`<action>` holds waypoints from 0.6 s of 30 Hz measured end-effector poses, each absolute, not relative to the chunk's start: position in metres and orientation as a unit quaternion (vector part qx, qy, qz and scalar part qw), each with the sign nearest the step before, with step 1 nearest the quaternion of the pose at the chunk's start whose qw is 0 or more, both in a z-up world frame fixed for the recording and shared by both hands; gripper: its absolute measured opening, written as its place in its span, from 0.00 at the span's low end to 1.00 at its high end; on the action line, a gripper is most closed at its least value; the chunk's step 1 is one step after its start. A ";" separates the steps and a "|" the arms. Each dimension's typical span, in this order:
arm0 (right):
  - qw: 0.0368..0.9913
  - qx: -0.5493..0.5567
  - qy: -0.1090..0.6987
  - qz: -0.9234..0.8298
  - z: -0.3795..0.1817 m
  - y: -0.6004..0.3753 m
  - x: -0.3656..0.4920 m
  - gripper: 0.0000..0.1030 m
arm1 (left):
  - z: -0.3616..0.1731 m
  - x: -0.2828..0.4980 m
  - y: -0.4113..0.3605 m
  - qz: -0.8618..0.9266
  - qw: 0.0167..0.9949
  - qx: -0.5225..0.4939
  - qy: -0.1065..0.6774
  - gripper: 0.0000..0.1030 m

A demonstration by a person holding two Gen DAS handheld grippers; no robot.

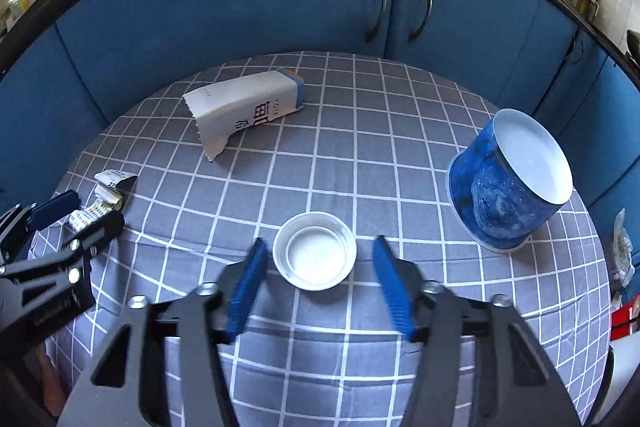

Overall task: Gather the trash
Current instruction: 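Grasp the printed paper packet with the left gripper while the right grasps the white cap, then carry the cap and paper packet to the bin and open the right gripper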

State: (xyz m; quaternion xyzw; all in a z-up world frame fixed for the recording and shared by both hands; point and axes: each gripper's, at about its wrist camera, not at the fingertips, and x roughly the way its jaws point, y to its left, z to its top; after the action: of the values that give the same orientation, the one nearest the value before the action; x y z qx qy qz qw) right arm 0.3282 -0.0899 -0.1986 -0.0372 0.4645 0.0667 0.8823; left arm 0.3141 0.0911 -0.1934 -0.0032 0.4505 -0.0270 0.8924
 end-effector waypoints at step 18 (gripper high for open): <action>0.896 -0.047 0.441 0.036 -0.165 -0.130 0.251 0.38 | -0.155 0.265 0.052 -0.072 0.899 -0.012 0.432 0.29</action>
State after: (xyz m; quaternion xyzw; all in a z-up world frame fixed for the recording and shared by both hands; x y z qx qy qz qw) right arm 0.2506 -0.1305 -0.1645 -0.0471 0.4409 0.0362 0.8956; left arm 0.2654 0.0516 -0.1551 -0.0116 0.4315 -0.0716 0.8992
